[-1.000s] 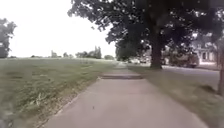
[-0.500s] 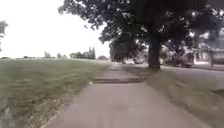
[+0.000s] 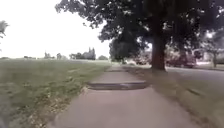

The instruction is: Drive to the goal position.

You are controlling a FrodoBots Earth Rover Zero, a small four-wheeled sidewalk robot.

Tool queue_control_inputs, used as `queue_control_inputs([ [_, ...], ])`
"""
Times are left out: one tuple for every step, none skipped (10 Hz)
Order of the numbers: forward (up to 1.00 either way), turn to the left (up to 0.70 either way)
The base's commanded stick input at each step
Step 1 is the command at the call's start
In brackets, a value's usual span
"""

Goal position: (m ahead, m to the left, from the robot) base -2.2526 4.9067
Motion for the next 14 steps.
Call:
queue_control_inputs([
  [1.00,0.00],
  [1.00,0.00],
  [1.00,0.00],
  [1.00,0.00],
  [1.00,0.00],
  [1.00,0.00],
  [1.00,0.00],
  [1.00,0.00],
  [1.00,0.00],
  [1.00,0.00],
  [1.00,0.00],
  [1.00,0.00],
  [0.13,0.00],
  [0.00,0.00],
])
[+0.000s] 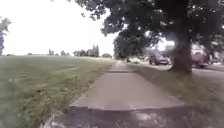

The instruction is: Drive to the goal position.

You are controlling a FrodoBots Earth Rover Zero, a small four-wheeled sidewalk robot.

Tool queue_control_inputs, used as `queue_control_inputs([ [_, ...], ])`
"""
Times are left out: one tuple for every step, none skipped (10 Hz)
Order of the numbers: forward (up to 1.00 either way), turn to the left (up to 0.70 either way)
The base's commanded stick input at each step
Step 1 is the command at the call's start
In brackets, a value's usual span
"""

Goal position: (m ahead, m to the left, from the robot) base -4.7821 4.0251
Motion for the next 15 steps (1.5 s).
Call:
queue_control_inputs([
  [0.00,0.00],
  [0.00,0.36],
  [0.00,1.00],
  [0.00,1.00],
  [0.00,1.00],
  [0.00,1.00],
  [0.00,1.00],
  [0.00,1.00],
  [0.00,1.00],
  [0.00,1.00],
  [0.00,1.00],
  [0.00,1.00],
  [0.00,1.00],
  [0.00,1.00],
  [0.00,1.00],
])
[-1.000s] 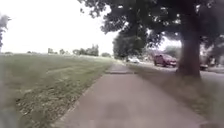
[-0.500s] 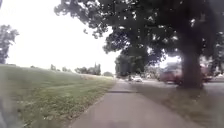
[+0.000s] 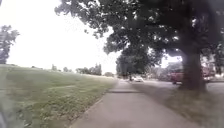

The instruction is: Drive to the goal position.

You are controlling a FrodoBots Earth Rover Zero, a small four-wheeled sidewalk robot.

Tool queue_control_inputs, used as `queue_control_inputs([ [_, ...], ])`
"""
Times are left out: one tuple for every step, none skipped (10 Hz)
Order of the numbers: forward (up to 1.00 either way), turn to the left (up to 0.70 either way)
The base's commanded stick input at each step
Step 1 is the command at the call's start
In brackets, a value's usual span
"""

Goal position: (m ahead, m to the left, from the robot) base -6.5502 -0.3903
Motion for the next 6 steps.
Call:
queue_control_inputs([
  [0.00,1.00],
  [0.00,1.00],
  [0.00,1.00],
  [0.00,1.00],
  [0.00,1.00],
  [0.00,1.00],
])
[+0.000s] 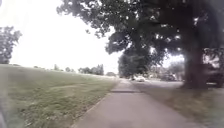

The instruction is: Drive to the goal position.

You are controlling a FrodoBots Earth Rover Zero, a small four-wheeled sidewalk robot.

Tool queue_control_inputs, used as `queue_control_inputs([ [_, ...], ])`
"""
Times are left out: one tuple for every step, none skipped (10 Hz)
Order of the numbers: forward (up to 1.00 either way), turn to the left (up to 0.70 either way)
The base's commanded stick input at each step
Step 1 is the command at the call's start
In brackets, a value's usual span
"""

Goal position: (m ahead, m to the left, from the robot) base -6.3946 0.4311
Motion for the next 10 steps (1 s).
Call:
queue_control_inputs([
  [0.00,1.00],
  [0.00,1.00],
  [0.00,1.00],
  [0.00,1.00],
  [0.00,1.00],
  [0.00,1.00],
  [0.00,1.00],
  [0.00,1.00],
  [0.00,1.00],
  [0.00,1.00],
])
